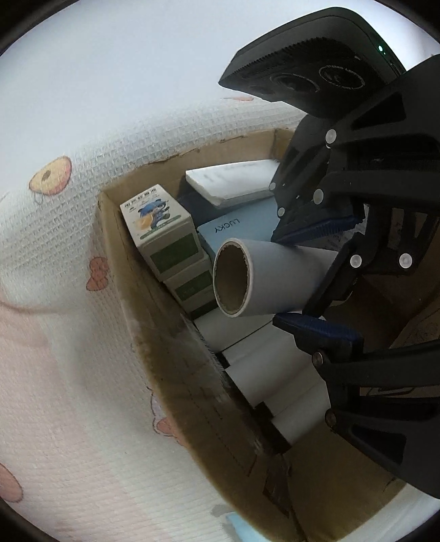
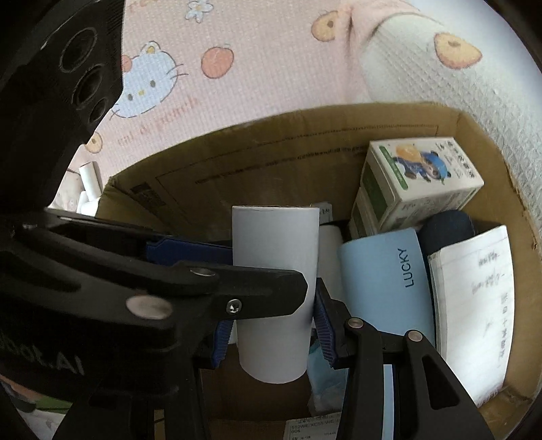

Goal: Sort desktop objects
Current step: 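Lower the held tube into the box beside the white rolls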

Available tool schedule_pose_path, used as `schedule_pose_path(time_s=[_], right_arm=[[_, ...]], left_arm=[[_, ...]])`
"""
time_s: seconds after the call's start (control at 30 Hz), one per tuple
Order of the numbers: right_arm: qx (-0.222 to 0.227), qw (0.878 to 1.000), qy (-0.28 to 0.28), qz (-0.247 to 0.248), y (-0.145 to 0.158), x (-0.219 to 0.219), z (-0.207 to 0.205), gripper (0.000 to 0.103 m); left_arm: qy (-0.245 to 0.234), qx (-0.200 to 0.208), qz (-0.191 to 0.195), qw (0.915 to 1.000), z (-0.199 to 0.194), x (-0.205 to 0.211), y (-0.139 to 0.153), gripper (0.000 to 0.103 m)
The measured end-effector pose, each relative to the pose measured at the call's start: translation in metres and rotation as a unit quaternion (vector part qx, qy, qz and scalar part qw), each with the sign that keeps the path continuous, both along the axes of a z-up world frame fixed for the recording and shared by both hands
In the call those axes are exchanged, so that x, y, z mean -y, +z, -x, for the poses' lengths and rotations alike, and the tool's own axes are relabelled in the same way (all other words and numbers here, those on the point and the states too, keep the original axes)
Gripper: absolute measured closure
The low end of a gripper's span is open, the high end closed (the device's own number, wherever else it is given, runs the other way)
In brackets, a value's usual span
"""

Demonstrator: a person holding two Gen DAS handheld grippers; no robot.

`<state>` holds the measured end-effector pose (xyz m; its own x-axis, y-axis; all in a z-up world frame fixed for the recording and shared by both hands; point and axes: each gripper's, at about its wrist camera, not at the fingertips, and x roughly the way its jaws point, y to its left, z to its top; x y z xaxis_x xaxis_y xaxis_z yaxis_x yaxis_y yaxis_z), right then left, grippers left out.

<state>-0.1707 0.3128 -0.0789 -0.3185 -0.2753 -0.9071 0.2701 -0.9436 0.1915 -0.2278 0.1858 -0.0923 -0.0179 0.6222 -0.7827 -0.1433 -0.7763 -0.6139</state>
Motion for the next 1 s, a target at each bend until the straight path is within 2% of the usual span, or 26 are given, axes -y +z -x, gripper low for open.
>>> schedule_pose_path(time_s=[0.2,0.33,0.53,0.63,0.7,0.9,1.0], right_arm=[[0.019,1.000,-0.002,-0.012,-0.007,0.000,0.003,0.062],[0.045,0.999,-0.011,-0.015,-0.014,-0.001,0.006,0.062],[0.040,0.999,-0.010,-0.029,-0.011,0.002,0.004,0.062],[0.052,0.998,-0.011,-0.036,-0.011,0.002,0.002,0.062],[0.053,0.998,-0.014,-0.043,-0.011,0.004,0.000,0.062],[0.070,0.996,-0.016,-0.051,-0.018,0.011,0.002,0.078],[0.087,0.995,-0.024,-0.047,-0.024,0.011,0.005,0.080]], left_arm=[[0.027,0.040,-0.011,0.9988,0.007,0.001,-0.015,0.057],[0.030,0.046,-0.004,0.9985,0.008,-0.002,-0.022,0.057],[0.047,0.047,0.002,0.9978,0.014,0.001,-0.025,0.057],[0.056,0.040,0.023,0.9973,0.018,0.003,-0.026,0.057],[0.063,0.043,0.024,0.9968,0.018,0.006,-0.027,0.057],[0.077,0.066,0.041,0.9940,0.017,-0.002,-0.043,0.057],[0.087,0.083,0.039,0.9920,0.021,0.006,-0.050,0.057]])
